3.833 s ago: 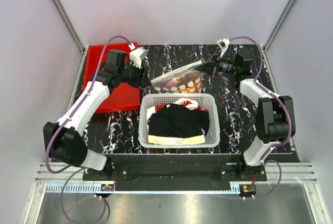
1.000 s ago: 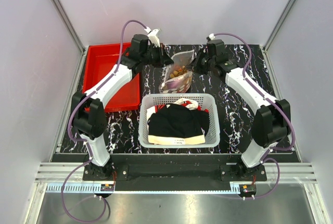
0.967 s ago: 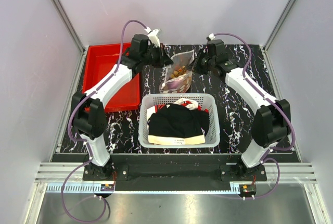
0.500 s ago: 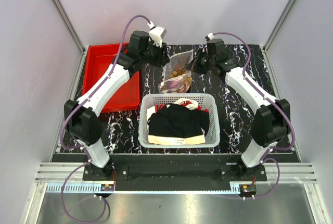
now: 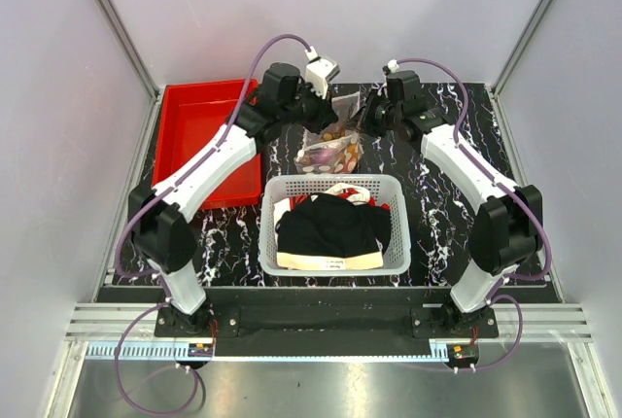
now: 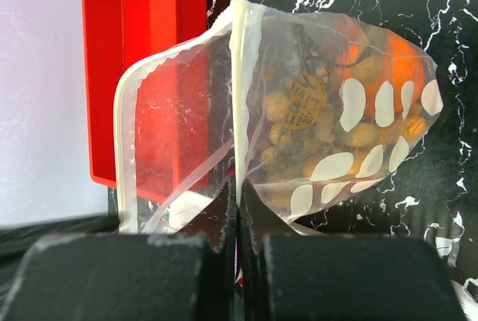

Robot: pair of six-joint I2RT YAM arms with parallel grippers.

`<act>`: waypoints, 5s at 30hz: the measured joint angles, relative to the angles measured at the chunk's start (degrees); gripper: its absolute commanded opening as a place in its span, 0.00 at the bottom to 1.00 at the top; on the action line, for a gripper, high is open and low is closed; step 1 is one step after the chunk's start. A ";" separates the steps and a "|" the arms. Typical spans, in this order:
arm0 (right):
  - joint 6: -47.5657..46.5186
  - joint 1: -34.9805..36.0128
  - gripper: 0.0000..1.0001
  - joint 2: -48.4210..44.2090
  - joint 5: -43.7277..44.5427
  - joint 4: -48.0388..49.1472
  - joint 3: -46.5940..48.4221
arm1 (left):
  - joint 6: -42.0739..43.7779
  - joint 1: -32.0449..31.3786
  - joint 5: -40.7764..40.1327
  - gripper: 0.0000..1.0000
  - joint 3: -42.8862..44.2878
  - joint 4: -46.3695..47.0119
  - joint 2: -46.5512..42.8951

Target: Open the zip-top bag and remove the fake food

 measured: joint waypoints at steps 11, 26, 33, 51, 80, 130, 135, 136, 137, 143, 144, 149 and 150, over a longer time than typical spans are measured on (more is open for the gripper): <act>-0.24 0.02 0.00 0.00 -1.84 0.02 0.00 | 6.67 0.22 6.43 0.35 -3.10 -1.66 4.39; -0.44 0.04 0.00 -0.02 -4.24 0.04 0.00 | 9.14 0.22 8.02 0.45 -4.22 -0.96 7.19; -0.68 0.04 0.00 -0.02 -4.02 0.04 0.00 | 9.40 0.22 7.21 0.00 -4.22 -1.05 9.60; -3.45 0.07 0.00 -0.02 -0.68 -0.07 -0.04 | 2.64 0.22 1.79 0.00 2.71 0.20 -2.34; -5.86 0.09 0.00 -0.02 -0.79 -0.33 -0.04 | -20.20 33.22 -3.69 0.00 -8.76 -18.84 -5.11; -10.14 2.89 0.00 2.73 -7.15 -1.01 5.77 | -17.81 6.03 -2.49 0.06 -8.81 7.67 -3.87; -9.86 3.10 0.00 2.75 -7.15 -1.01 5.77 | -18.32 5.55 -4.92 0.13 -8.79 6.62 -0.31; -9.81 3.17 0.00 2.73 -7.15 -1.01 5.77 | -18.36 5.35 -5.16 0.14 -8.79 6.58 0.20; -9.75 3.23 0.00 2.73 -7.15 -1.01 5.79 | -18.34 5.09 -5.49 0.15 -8.79 6.51 0.83; -9.64 3.30 0.00 2.75 -7.15 -1.03 5.79 | -17.84 3.93 -7.41 0.20 -8.68 6.40 3.78; -9.64 3.32 0.00 2.73 -7.15 -1.05 5.79 | -17.66 3.67 -7.93 0.22 -8.68 6.47 4.31; -9.44 3.45 0.00 2.75 -7.15 -1.11 5.79 | -16.83 2.47 -11.32 0.33 -8.63 6.32 7.10; -9.42 3.50 0.00 2.73 -7.15 -1.16 5.79 | -16.65 2.10 -12.15 0.37 -8.41 6.21 7.72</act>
